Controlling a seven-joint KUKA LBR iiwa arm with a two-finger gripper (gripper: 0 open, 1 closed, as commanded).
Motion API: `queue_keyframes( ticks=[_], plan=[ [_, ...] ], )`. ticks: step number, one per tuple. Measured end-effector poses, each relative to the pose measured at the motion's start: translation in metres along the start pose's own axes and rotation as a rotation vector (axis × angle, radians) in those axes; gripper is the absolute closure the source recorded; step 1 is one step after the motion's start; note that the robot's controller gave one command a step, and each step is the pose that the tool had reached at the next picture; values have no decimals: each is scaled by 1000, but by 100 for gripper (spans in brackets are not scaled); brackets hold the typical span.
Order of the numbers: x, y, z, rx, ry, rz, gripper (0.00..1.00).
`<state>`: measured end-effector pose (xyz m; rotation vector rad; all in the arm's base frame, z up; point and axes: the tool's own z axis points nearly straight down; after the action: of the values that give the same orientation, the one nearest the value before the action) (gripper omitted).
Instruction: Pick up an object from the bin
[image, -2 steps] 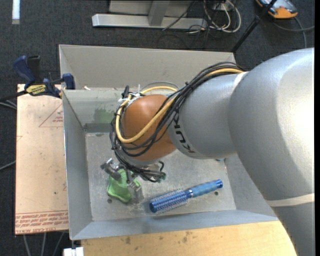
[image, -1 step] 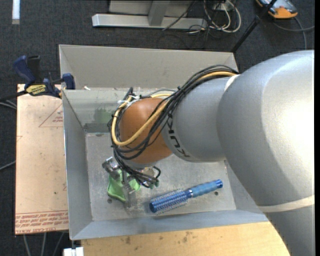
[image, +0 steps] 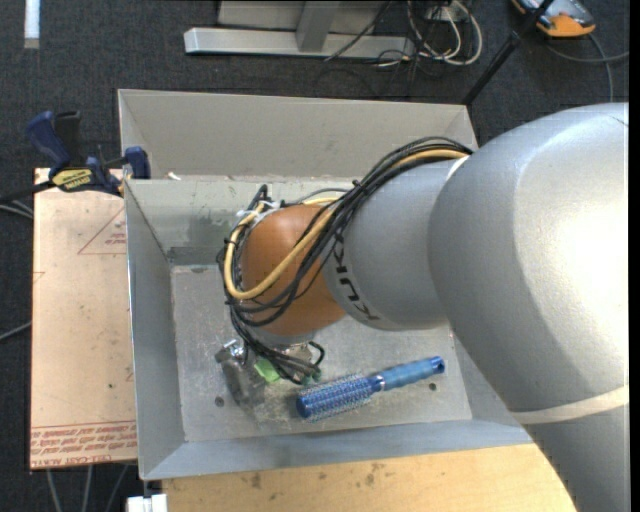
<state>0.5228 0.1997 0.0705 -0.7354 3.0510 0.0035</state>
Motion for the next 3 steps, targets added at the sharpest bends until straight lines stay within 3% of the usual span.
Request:
queue_keyframes(
  ticks=[1,2,3],
  plan=[
    [0,0,0,0,0,0,0],
    [32,-72,-49,5,-1,-45,0],
    [-2,-62,-37,0,0,-240,0]
  ],
)
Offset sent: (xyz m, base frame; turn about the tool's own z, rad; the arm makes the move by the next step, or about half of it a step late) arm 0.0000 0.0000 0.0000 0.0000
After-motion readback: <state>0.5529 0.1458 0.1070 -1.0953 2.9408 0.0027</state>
